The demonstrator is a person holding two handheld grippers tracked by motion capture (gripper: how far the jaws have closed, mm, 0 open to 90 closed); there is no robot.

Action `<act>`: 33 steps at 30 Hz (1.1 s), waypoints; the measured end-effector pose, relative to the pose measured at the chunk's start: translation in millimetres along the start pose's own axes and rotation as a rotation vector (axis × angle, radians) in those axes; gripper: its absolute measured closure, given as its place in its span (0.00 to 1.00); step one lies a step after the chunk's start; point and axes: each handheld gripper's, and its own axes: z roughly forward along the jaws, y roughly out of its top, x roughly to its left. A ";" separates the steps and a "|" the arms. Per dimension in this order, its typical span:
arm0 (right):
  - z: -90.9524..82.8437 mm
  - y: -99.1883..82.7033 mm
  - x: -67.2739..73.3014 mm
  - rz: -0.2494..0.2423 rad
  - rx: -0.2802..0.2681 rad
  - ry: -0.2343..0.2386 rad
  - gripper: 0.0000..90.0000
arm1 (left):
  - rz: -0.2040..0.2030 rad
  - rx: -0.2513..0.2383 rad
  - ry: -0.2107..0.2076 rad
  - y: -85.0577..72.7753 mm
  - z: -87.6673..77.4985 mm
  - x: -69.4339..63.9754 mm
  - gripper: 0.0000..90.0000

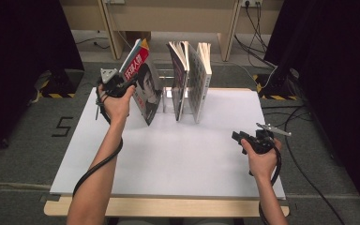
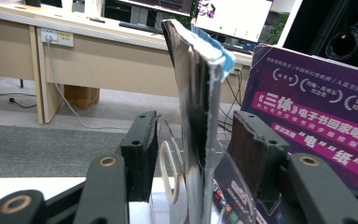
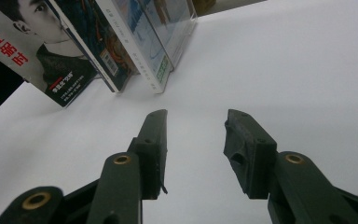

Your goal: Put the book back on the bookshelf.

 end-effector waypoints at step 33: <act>0.6 -0.7 2.0 0.003 0.006 -0.001 0.66 | -0.022 0.056 -0.012 -8.0 -18.7 6.9 0.50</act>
